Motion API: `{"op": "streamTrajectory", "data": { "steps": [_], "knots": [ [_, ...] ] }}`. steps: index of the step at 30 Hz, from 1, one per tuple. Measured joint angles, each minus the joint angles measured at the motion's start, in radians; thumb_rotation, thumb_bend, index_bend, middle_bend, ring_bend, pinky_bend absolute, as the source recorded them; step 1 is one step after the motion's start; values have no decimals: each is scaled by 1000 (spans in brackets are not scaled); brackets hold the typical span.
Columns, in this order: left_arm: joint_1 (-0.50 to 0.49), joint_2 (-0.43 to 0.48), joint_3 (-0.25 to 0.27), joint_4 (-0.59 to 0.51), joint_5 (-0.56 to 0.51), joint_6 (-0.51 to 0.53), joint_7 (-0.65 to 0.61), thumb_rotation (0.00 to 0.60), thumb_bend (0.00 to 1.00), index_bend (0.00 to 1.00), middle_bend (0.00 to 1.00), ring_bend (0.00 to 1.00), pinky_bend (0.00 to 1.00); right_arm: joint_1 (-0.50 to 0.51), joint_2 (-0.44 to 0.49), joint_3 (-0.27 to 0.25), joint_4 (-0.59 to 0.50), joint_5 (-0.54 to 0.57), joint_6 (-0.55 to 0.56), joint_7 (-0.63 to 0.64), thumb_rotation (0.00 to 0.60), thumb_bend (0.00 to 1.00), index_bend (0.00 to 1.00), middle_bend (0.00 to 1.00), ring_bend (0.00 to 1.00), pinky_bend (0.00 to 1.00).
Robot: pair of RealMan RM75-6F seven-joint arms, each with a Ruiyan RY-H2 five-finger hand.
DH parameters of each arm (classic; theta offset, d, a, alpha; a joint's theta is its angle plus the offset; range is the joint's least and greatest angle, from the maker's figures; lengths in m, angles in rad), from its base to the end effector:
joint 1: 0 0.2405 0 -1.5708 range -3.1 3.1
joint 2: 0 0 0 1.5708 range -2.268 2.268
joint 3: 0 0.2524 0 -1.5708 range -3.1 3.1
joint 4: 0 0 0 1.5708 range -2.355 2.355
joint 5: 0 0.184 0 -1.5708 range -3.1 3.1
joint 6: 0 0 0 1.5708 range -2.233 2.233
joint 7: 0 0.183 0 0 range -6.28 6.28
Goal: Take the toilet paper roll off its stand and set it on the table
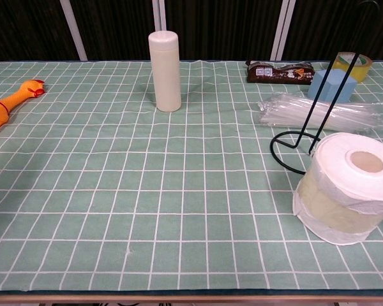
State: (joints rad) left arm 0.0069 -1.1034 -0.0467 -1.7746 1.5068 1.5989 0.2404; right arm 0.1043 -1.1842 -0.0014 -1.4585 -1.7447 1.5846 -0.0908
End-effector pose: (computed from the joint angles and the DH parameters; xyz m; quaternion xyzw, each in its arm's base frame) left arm -0.2806 0.1887 0.1924 -0.5749 -0.3562 -0.3623 0.6414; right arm -0.2726 -0.2095 0.1609 0.6845 -0.2595 0.3990 0.5521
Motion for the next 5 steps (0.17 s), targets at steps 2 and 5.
{"op": "streamTrajectory", "data": {
  "steps": [2, 5],
  "knots": [
    [-2, 0, -1, 1, -2, -3, 3, 600, 46, 141, 45, 0, 0, -2, -3, 3, -1, 10, 0, 0, 600, 0, 12, 0, 0, 0],
    [-5, -3, -1, 2, -1, -7, 5, 600, 46, 141, 45, 0, 0, -5, -3, 8, -1, 23, 1, -1, 600, 0, 12, 0, 0, 0]
  ]
}}
